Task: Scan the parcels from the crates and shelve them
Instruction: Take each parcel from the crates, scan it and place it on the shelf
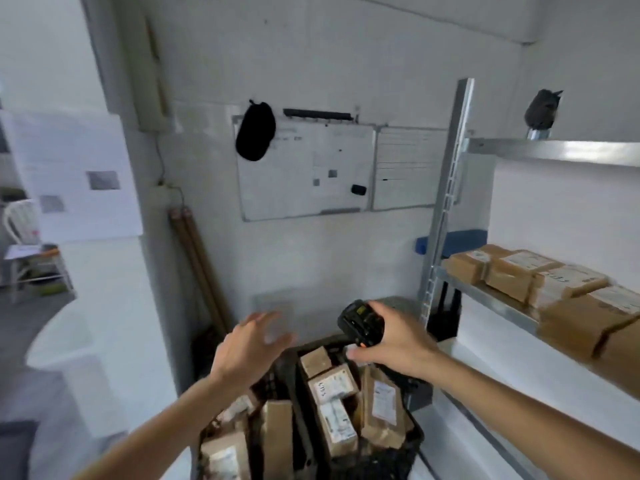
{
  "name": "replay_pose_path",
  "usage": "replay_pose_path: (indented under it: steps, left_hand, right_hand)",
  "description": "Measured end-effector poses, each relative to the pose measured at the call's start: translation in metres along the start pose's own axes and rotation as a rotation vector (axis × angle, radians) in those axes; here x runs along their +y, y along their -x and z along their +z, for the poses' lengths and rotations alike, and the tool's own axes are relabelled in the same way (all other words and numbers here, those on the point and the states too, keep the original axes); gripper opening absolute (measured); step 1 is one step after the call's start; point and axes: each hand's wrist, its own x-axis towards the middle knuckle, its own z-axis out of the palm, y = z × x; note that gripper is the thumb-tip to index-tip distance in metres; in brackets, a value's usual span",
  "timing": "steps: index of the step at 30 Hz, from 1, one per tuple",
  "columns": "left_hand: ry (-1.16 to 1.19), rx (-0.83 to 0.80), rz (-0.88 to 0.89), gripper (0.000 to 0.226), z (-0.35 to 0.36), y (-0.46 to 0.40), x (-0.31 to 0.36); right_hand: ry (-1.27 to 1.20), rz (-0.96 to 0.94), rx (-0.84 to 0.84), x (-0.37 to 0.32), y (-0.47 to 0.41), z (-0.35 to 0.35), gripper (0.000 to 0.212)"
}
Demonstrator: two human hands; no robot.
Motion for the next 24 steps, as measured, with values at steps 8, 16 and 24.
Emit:
replay_pose_path:
  steps: [8,16,24]
  left_hand:
    - [-0.046,0.081,-0.185,0.067,-0.015,-0.043,-0.153]
    - [0.046,0.047,-0.406,0.066,0.074,-0.122,-0.271]
    - [0.109,-0.148,-0.615,0.058,0.222,-0.12,-0.375]
  right_hand:
    - [0.02,-0.074,-0.197,-0.075,-0.132,0.134,0.094]
    - [0.038,-0.036,-0.363,-0.044,-0.27,0.269,0.096]
    - [0.129,0.106,-0.603,0.045,-0.311,0.427,0.093]
